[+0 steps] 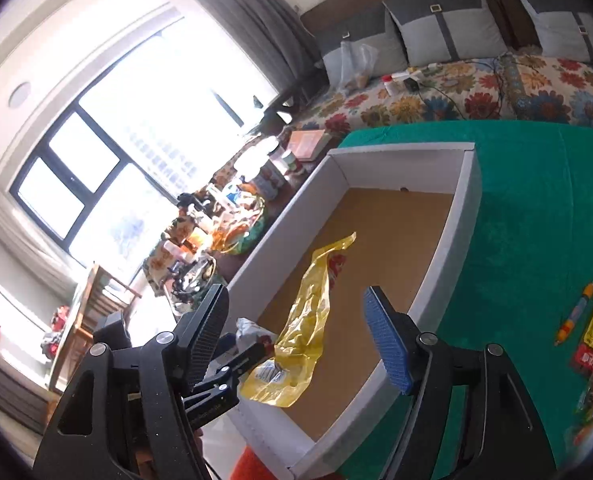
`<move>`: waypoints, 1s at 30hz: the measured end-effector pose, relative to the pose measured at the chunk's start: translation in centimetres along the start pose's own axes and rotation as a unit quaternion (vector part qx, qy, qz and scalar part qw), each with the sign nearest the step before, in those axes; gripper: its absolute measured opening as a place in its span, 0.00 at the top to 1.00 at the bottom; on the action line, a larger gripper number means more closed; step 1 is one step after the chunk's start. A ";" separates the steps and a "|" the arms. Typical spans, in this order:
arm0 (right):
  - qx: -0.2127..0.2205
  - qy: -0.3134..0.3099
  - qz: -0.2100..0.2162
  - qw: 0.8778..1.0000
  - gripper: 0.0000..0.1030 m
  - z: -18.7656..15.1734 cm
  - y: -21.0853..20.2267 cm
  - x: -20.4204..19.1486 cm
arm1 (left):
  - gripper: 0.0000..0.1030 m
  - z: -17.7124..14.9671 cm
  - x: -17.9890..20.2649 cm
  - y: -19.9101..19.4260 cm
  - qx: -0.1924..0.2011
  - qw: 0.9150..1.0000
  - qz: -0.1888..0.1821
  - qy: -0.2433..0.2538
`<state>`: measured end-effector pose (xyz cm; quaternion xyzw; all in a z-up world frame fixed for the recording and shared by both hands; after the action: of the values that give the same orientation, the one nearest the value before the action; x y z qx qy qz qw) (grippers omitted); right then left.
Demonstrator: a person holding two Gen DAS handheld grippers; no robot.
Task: Organize snacks
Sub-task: 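Carry white packet and yellow pack into the cardboard box with both tools, then return both tools open over the remaining snacks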
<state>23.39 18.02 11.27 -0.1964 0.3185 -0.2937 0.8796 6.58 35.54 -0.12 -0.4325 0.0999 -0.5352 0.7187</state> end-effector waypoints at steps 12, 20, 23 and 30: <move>-0.051 -0.050 -0.361 0.930 0.27 -18.0 -16.4 17.5 | 0.01 -10.2 16.4 -1.5 -0.060 0.978 -0.168 0.108; -0.099 0.026 -0.443 0.891 0.27 -24.1 -20.3 24.8 | 0.01 -20.0 24.6 9.9 -0.144 0.963 -0.080 0.213; -0.097 0.031 -0.450 0.887 0.27 -24.2 -20.4 25.6 | 0.01 -19.7 25.3 12.3 -0.129 0.967 -0.056 0.212; -0.086 0.025 -0.450 0.888 0.25 -24.6 -20.3 26.6 | 0.00 -18.2 25.5 15.7 -0.090 0.974 -0.036 0.206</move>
<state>15.37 -18.18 -7.48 -0.3863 0.2419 -0.6343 0.6244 16.68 5.19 -14.42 -0.3791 0.2774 -0.6272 0.6213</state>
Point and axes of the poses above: each gripper's, at about its wrist camera, not at the fingertips, and y roughly the way its jaws point, x to its right, z to its top, the point moved 1 cm from there along y, roughly the way its jaws point, and after that the axes turned 12 degrees about -y, right-handed, at the moved point
